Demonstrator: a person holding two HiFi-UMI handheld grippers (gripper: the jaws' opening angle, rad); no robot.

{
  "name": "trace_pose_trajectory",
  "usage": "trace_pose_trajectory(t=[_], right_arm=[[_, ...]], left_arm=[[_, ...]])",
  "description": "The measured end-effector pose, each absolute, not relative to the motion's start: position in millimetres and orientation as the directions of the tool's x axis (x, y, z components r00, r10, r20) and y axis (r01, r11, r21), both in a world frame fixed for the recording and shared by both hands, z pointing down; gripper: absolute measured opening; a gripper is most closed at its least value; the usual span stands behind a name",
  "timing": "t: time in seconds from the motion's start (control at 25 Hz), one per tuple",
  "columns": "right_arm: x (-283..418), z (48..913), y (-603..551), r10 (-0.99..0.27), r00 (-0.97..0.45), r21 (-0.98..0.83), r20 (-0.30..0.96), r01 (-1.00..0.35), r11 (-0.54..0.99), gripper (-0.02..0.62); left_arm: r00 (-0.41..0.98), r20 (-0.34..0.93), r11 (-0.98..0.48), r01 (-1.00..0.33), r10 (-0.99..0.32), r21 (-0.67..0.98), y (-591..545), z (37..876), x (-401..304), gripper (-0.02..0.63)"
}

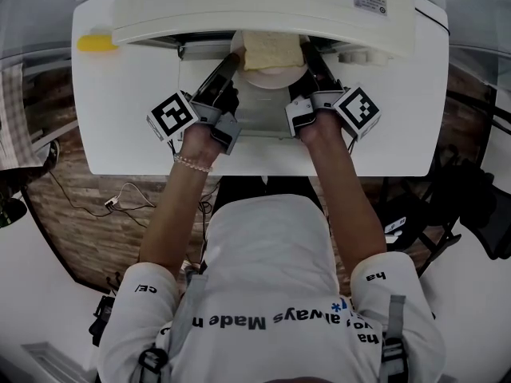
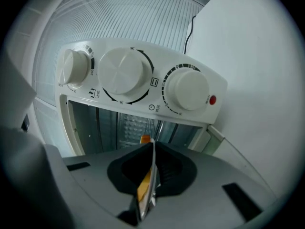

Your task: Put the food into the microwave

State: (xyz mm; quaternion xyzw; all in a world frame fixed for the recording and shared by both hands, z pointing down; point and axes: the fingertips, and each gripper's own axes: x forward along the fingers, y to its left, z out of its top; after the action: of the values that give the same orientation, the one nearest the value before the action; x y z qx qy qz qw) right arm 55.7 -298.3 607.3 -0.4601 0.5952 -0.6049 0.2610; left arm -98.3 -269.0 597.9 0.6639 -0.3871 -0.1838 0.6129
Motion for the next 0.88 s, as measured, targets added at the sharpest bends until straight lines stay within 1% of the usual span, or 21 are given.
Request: trace_pose_trajectory(t=[0.12,0.32,0.36,0.4,0.72,0.88], right_arm=[[55,607,-301,-0.865,-0.443,-0.963,0.235,-0.23,-0.144,0.021],[54,608,-303,-0.866,-0.44,-0.963,0.237,-0.223,-0.15,0.021],[54,608,-304,-0.867,-0.44,-0.964,0.235,-0.223,-0.148,0.021],[53,607,-304,-0.868,-0.44,-0.964,0.232,-0.223,-0.145,0.021],[57,602,-309,-0.884,-0.421,-0.969,0.205,-0.216,-0.122,0.021],[59,607,-310,-0.883,-0.409,-0.963,0.232,-0.225,-0.149,0.023]], left_arm=[[0.635,0.186,0.074,-0.199,-0.75,0.977,-254,592,-90,0.101],[0.652,0.158,0.085,-0.143,-0.742,0.986,-234,590,-77,0.098],[0.651,0.161,0.086,-0.145,-0.742,0.986,-232,590,-75,0.08],[0.647,0.166,0.087,-0.152,-0.744,0.985,-231,589,-74,0.038],[0.632,0.15,0.027,-0.201,-0.76,0.979,-248,575,-78,0.029],[0.618,0.174,0.054,-0.208,-0.767,0.977,-255,590,-78,0.025]])
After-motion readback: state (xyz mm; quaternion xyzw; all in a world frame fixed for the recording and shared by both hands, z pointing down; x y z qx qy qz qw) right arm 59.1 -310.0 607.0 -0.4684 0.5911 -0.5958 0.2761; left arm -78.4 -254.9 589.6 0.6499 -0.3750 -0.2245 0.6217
